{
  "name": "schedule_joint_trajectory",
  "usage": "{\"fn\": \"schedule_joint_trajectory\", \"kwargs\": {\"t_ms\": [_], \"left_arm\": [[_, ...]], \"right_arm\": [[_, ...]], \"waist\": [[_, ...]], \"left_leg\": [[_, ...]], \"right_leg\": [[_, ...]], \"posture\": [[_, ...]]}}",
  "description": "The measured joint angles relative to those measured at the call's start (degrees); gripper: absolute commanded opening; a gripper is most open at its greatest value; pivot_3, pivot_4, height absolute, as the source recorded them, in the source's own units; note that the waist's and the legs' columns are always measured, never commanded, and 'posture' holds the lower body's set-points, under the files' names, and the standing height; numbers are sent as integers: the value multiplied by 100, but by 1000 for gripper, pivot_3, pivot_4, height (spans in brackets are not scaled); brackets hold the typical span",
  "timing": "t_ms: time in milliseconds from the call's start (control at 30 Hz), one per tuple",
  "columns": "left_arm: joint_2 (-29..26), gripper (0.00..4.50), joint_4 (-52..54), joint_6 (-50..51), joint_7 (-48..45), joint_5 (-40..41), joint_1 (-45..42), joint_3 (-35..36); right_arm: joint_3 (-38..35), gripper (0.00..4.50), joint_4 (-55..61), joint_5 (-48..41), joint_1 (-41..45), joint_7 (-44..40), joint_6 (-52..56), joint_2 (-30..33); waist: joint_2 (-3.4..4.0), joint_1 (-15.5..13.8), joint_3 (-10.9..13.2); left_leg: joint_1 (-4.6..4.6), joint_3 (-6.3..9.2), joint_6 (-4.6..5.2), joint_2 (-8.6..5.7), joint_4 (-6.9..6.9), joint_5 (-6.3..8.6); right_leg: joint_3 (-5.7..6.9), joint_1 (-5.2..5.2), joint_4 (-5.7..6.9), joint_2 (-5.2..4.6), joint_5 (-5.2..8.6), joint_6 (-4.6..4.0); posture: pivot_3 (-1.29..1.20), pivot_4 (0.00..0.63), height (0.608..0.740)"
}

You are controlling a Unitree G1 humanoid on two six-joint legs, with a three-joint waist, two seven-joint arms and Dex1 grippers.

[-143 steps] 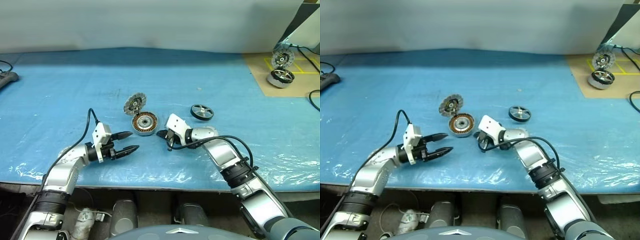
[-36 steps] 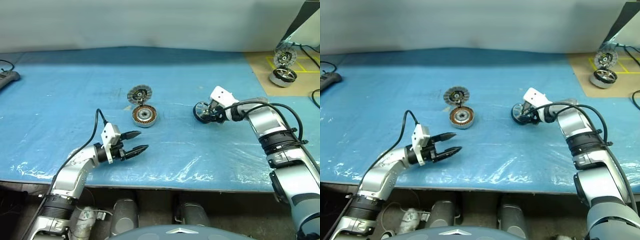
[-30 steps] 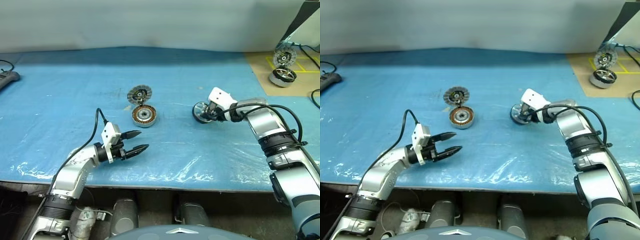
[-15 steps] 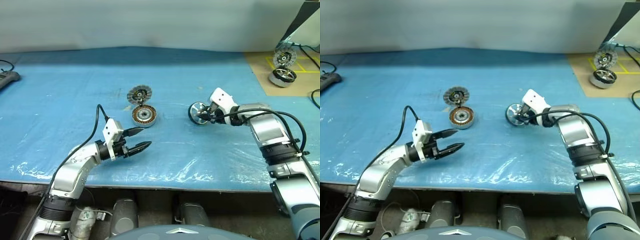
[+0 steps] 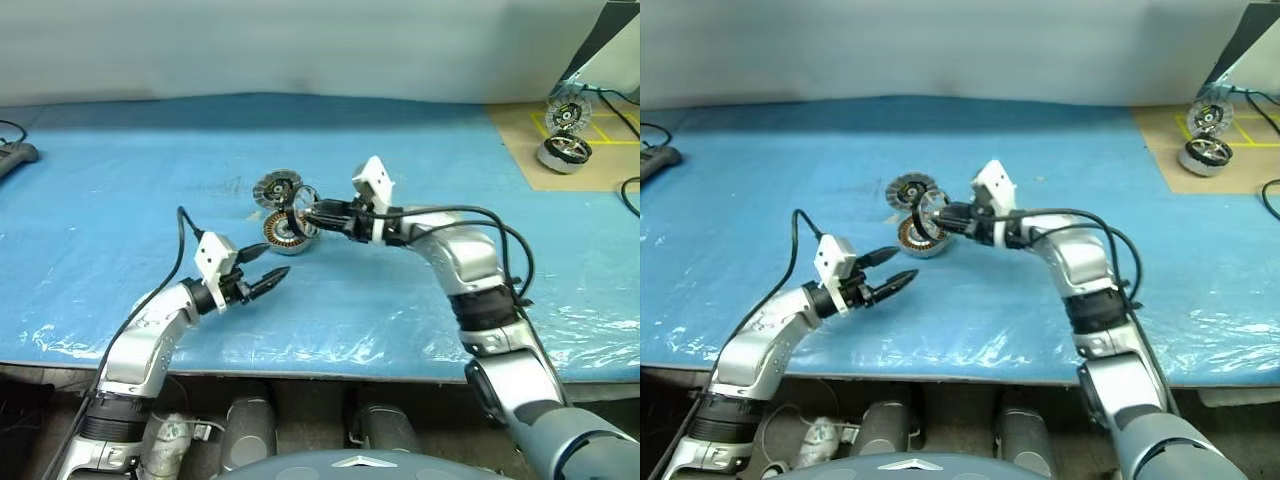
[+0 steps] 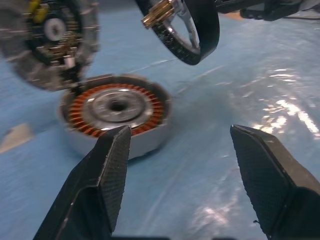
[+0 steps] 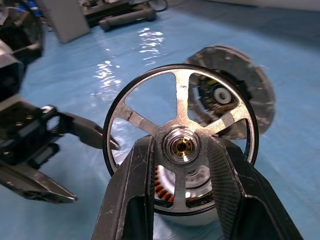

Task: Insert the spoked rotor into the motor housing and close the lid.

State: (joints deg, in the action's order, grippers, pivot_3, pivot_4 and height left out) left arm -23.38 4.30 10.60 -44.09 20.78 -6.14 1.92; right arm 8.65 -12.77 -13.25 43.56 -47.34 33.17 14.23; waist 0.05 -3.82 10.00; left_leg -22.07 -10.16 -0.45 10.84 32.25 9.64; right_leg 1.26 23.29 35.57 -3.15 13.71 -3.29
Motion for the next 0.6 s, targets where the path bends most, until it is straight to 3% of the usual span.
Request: {"fn": "schedule_joint_trajectory", "kwargs": {"t_ms": [233, 467, 600], "left_arm": [[134, 3395, -217, -465, 147, -118, 235, 105], [122, 3395, -413, -679, 55, -108, 406, 121], [142, 3395, -536, -756, -33, -104, 410, 110]], "right_arm": [[241, 1195, -1047, 347, 387, 16, -658, -247], [436, 1195, -883, 419, 243, -519, -781, -55], [690, 1195, -1003, 752, 227, -404, -1129, -58]], "waist": [[-1, -9, 1], [-2, -9, 1], [-1, -4, 1]], "left_leg": [[-13, 1, 0, 3, -7, 1], [-2, 1, 9, 4, 3, 6], [1, 2, 7, 5, 3, 5]], "right_leg": [[10, 7, -1, 0, 0, 0], [8, -1, 3, -1, 0, 0], [7, 0, 8, 0, 0, 0]], "posture": [[0, 150, 740], [0, 150, 740], [0, 150, 740]]}}
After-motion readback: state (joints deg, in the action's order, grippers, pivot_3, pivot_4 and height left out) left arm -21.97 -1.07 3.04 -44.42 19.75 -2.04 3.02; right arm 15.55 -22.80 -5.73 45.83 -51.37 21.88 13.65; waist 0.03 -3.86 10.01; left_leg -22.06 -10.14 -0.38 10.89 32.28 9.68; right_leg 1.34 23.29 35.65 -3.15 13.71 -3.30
